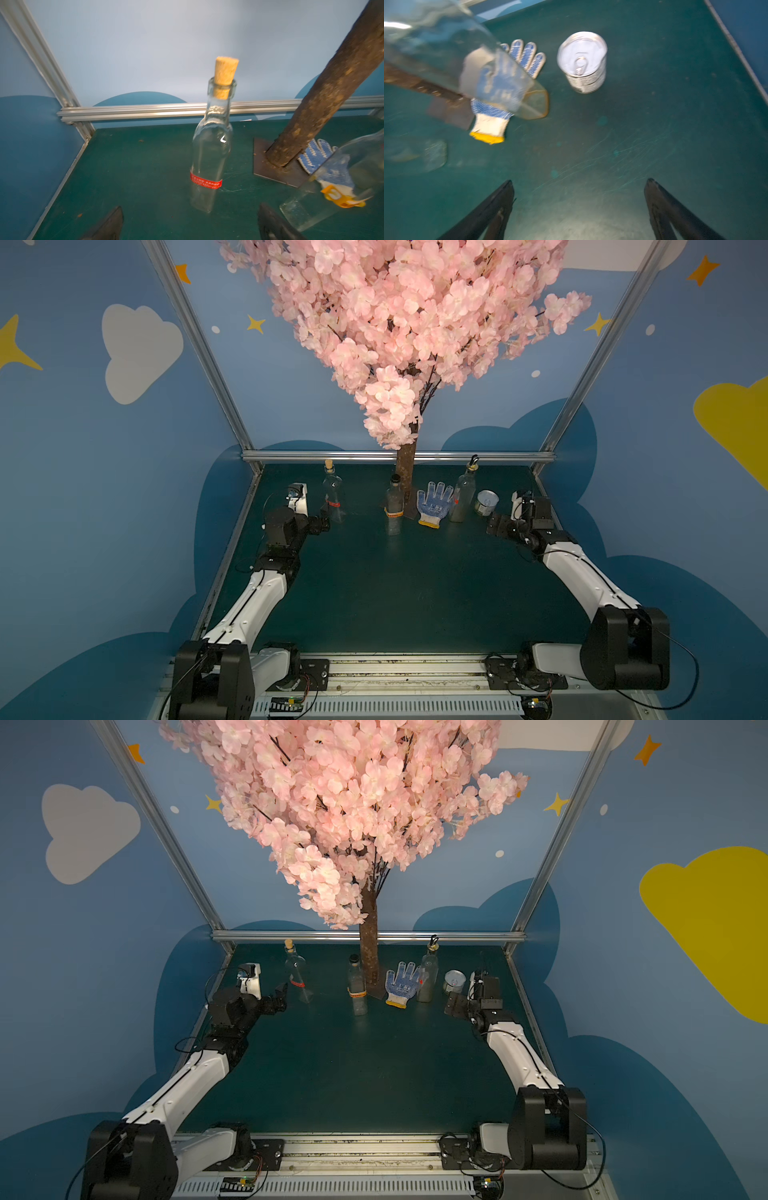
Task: Remove the label from the bottle
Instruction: Pick up the bottle from the center of the board.
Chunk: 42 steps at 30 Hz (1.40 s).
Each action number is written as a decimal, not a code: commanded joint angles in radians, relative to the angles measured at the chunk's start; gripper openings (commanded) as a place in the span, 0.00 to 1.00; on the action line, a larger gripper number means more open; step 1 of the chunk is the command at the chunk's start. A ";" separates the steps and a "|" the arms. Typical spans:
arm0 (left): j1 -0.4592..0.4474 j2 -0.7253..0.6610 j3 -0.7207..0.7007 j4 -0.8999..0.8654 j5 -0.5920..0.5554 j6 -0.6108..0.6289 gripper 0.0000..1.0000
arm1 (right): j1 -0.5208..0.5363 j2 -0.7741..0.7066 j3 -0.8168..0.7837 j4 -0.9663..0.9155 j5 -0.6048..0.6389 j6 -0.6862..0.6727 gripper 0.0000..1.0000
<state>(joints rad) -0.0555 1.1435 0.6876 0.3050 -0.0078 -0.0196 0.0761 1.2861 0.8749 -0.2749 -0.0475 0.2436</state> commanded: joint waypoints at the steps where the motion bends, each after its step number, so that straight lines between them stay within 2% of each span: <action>1: -0.004 0.004 0.109 -0.113 0.126 -0.004 1.00 | 0.025 -0.088 -0.047 -0.037 -0.148 0.018 0.97; 7: -0.003 0.068 0.196 -0.031 0.195 0.011 1.00 | 0.096 -0.224 -0.109 -0.026 -0.176 0.022 0.97; 17: -0.001 0.277 0.356 0.042 0.233 0.052 1.00 | 0.175 -0.324 -0.089 -0.064 -0.170 0.004 0.97; 28: -0.013 0.451 0.460 0.132 0.088 0.104 0.99 | 0.202 -0.321 -0.070 -0.076 -0.166 -0.002 0.97; 31: -0.012 0.491 0.490 0.135 0.086 0.116 0.97 | 0.207 -0.305 -0.065 -0.072 -0.172 -0.002 0.98; 34: -0.014 0.524 0.514 0.134 0.084 0.119 0.92 | 0.215 -0.288 -0.062 -0.066 -0.175 0.000 0.98; 42: -0.023 0.541 0.534 0.123 0.074 0.111 0.68 | 0.231 -0.254 -0.049 -0.060 -0.166 0.008 0.97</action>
<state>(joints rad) -0.0708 1.6878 1.1995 0.4122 0.0711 0.0830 0.2989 1.0260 0.7872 -0.3344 -0.2104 0.2504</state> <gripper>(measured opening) 0.697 0.976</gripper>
